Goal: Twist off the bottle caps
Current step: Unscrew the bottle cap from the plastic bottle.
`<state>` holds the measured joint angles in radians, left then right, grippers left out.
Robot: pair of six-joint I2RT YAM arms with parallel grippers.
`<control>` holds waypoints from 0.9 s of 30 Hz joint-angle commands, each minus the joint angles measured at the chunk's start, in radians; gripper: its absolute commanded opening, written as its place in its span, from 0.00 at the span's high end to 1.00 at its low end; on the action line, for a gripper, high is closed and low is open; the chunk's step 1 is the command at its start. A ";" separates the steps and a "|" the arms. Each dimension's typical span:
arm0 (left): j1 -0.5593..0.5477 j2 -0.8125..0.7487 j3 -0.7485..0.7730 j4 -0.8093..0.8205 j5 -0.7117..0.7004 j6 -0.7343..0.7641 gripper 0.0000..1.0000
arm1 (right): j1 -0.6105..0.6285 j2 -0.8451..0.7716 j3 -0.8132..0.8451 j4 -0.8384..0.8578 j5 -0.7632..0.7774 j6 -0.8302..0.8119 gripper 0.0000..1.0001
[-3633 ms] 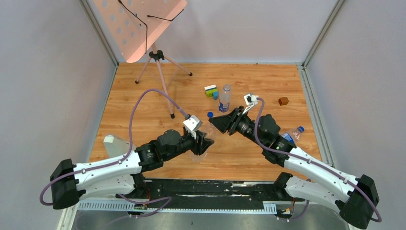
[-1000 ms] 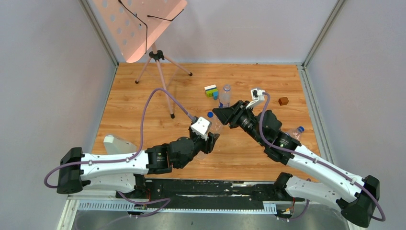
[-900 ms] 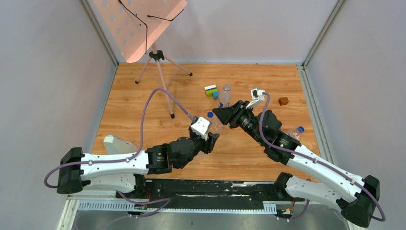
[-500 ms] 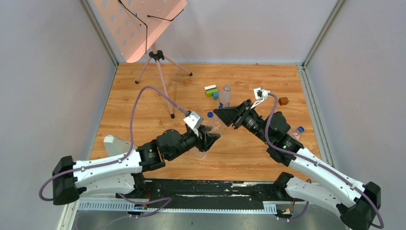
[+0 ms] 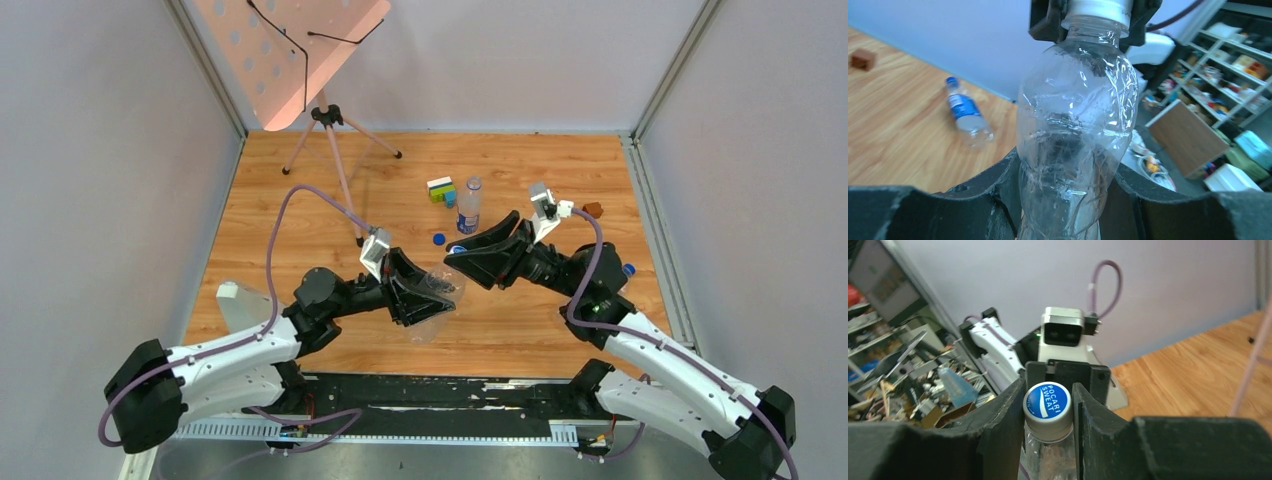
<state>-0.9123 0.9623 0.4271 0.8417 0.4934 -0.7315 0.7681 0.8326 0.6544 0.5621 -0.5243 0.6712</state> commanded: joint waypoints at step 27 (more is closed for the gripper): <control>-0.038 -0.118 0.294 -0.764 -0.304 0.430 1.00 | 0.016 -0.146 0.219 -0.511 0.276 -0.125 0.23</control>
<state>-0.8925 0.9127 0.5640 0.7216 0.4988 -0.6693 0.7788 0.6544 0.8326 0.2615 -0.4801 0.5617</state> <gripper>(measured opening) 0.538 0.769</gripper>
